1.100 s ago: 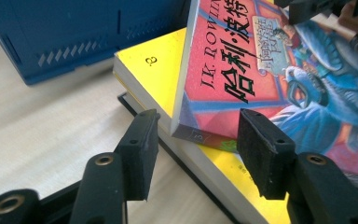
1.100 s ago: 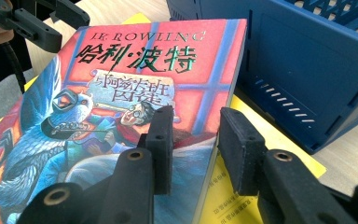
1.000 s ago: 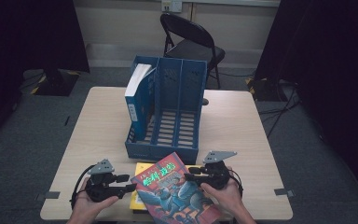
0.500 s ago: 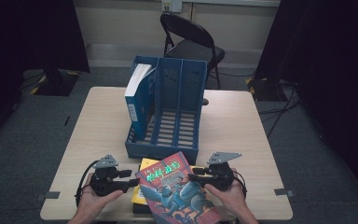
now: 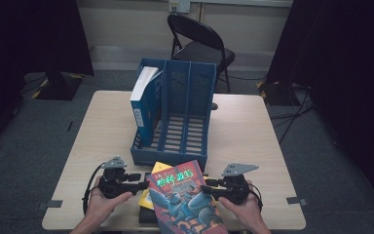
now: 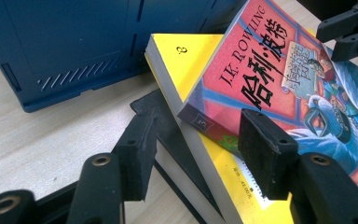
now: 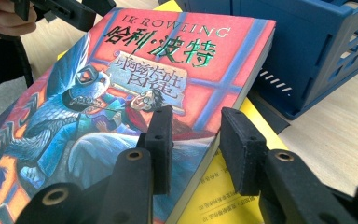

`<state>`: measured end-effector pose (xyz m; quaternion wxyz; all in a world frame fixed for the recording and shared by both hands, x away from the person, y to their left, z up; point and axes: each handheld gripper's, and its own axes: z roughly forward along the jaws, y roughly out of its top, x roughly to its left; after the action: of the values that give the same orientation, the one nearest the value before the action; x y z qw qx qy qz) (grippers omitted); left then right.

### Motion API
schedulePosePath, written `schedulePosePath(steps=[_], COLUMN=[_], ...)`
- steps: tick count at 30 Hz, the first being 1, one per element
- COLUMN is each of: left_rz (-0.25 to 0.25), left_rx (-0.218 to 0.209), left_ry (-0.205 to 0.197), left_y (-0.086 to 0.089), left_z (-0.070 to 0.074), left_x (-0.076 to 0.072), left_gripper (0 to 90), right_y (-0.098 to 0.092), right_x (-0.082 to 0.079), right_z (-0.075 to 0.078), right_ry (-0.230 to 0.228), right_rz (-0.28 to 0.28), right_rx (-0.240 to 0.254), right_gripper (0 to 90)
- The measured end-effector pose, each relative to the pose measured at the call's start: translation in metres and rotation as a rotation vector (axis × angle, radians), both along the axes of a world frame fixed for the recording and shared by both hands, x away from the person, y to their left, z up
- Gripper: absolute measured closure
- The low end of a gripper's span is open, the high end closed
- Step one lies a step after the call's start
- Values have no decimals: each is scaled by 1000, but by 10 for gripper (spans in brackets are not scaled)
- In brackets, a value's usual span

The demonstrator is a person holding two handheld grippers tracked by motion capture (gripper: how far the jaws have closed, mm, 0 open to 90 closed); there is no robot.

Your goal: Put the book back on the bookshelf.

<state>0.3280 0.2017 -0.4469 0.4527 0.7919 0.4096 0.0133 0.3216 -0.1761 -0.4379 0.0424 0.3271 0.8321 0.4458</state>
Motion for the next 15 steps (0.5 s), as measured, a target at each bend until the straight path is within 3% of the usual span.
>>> schedulePosePath(steps=[1,6,15], left_rz=[-4,8,37], left_rx=[-1,4,8], left_ry=[-3,-17,-4], left_y=[0,-3,-9], left_z=[0,0,2], left_x=[-1,0,5], left_gripper=[527,532,489], right_y=[0,-1,-7], right_x=[-1,-7,-15], right_z=[1,1,2], right_ry=[-3,-11,16], right_rz=[-2,-5,14], right_rx=[-5,-13,-8], right_gripper=[653,649,636])
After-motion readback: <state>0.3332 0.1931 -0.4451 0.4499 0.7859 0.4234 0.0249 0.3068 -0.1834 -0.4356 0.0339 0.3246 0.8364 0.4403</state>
